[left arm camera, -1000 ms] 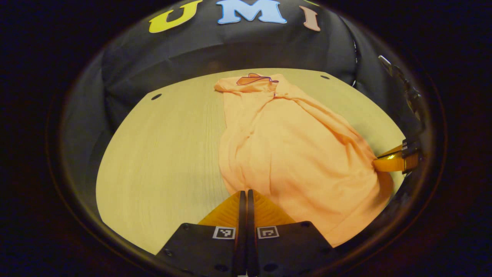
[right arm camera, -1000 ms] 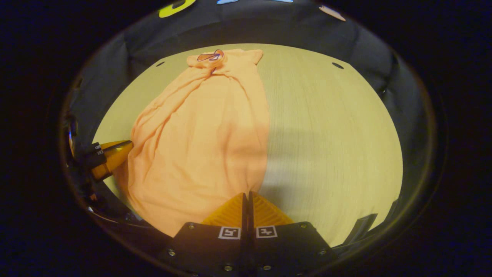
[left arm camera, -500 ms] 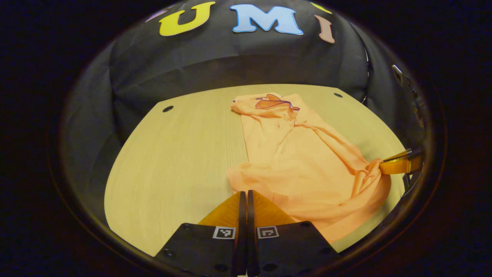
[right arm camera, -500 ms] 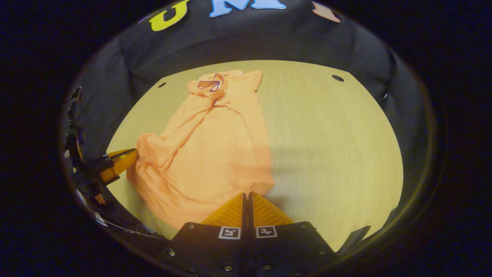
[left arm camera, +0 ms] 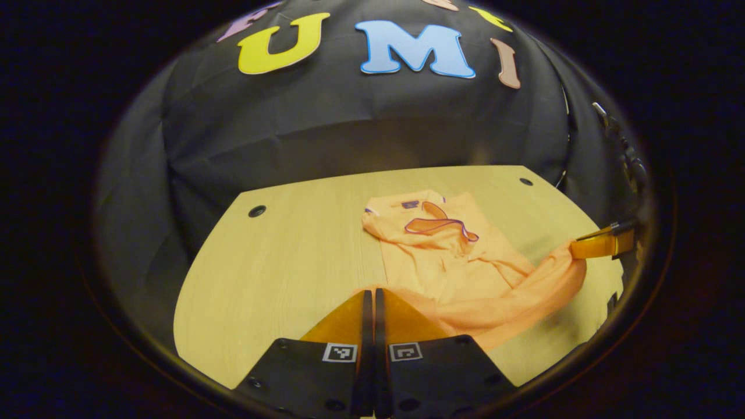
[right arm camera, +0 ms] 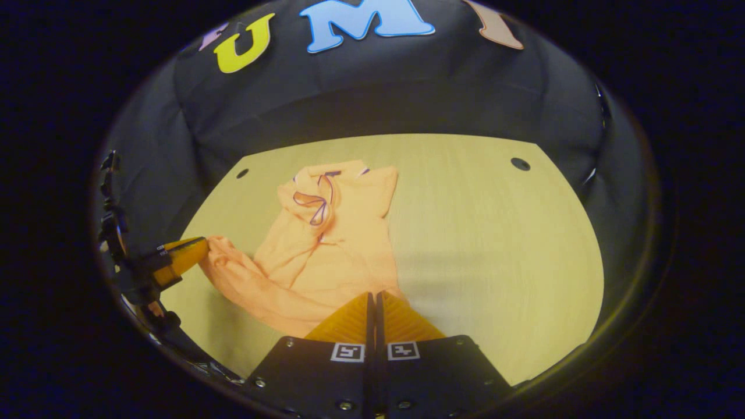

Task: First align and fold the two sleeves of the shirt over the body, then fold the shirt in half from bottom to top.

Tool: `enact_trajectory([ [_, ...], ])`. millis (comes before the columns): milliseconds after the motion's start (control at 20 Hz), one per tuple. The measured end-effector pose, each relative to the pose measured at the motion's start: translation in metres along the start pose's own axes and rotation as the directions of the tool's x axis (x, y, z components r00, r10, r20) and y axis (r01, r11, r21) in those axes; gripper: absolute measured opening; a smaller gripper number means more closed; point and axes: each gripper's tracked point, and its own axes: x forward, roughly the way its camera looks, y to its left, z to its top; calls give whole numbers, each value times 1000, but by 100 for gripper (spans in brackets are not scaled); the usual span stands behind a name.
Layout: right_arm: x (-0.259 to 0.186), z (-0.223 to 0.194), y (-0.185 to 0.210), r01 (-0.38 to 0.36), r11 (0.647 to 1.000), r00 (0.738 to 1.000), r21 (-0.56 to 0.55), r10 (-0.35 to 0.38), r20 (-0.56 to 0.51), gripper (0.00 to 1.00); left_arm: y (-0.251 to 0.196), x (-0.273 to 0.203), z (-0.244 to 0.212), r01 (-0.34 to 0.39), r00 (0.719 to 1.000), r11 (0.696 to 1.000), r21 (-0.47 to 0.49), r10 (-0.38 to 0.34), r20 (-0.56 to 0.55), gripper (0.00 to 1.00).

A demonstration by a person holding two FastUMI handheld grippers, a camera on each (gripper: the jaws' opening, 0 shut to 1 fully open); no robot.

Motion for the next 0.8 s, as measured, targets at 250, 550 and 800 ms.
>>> enact_trajectory([
  [250, 19, 75, -9, -13, 1000, 996, -16, 15, 88, 0, 17, 36, 72, -10, 996, 999, -40, 13, 91, 6],
  [550, 62, 169, -23, -19, 1000, 979, -15, 22, 205, 0, 40, 100, 152, -23, 983, 998, -61, 34, 180, 6],
  [800, 104, 223, -35, -23, 1000, 961, 13, 18, 277, 0, 51, 152, 193, -27, 973, 997, -71, 42, 228, 7],
])
